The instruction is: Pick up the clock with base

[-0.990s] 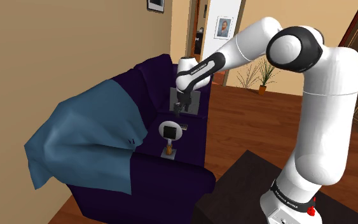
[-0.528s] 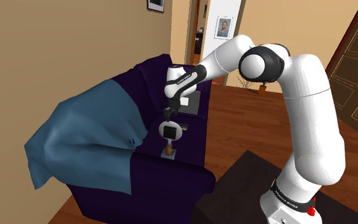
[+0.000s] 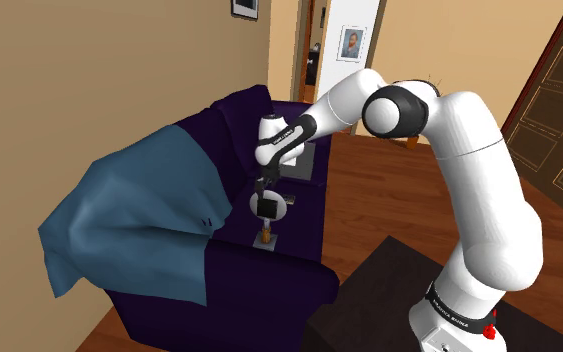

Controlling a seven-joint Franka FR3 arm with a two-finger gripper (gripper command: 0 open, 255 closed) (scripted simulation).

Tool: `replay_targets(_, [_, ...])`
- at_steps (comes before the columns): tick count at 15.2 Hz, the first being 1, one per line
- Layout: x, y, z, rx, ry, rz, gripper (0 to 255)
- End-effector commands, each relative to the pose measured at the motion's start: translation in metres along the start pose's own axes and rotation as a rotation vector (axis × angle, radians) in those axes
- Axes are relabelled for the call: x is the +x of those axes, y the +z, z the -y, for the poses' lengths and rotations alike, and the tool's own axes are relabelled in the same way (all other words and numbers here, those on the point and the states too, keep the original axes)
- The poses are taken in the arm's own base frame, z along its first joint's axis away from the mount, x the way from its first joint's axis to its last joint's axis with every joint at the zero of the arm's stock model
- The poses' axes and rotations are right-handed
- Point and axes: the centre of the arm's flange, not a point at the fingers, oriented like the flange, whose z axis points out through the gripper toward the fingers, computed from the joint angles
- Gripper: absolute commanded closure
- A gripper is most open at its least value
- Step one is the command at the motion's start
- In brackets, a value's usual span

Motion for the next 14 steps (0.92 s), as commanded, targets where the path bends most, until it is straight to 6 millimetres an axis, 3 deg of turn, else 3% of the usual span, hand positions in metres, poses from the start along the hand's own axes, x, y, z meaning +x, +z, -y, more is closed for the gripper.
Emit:
replay_targets(1, [-0.001, 0.004, 0.000, 0.000, 0.000, -0.001, 0])
replay_targets(2, [-0.002, 0.004, 0.000, 0.000, 0.000, -0.001, 255])
replay_targets(11, [-0.001, 0.004, 0.000, 0.000, 0.000, -0.001, 255])
replay_targets(14, [0.000, -0.012, -0.001, 0.000, 0.000, -0.001, 255])
